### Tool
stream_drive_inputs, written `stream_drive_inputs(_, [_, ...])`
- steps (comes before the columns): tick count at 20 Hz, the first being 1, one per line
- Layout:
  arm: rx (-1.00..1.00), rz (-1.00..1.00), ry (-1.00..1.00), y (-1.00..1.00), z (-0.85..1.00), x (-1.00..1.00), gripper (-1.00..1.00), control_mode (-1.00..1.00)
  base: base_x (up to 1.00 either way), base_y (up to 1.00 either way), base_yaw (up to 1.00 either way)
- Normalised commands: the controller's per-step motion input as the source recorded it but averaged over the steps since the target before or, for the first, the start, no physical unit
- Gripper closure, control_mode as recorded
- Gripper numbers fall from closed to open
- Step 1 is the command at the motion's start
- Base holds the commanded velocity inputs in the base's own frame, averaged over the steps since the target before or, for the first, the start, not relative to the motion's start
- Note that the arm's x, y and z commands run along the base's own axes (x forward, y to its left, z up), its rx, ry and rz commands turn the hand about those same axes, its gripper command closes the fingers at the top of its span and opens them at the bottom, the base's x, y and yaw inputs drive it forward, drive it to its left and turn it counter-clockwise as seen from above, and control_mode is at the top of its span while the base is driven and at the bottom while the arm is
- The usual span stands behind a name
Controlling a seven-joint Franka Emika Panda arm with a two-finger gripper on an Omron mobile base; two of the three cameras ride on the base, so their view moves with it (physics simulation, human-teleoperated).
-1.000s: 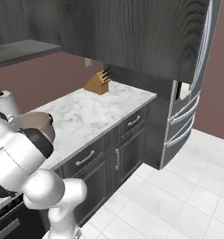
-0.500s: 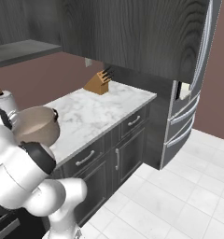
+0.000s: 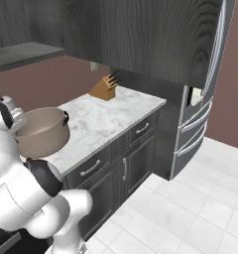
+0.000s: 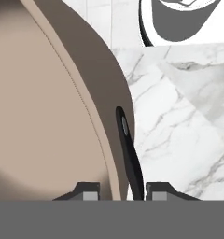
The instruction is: Pick the kettle from the cabinet and place it on a stove burner. Then pick the pot from the counter and place it on another stove burner. Finally, turn both burners on.
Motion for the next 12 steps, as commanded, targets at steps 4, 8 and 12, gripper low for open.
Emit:
stream_drive_inputs(4, [0.00,-0.09,0.00,-0.21,0.30,-0.08,1.00,-1.00,0.00,0.00,0.00])
stream_drive_inputs(8, [0.00,-0.11,0.00,-0.27,0.26,-0.17,1.00,-1.00,0.00,0.00,0.00])
stream_drive_inputs(12, [0.00,-0.11,0.00,-0.34,0.31,-0.20,1.00,-1.00,0.00,0.00,0.00])
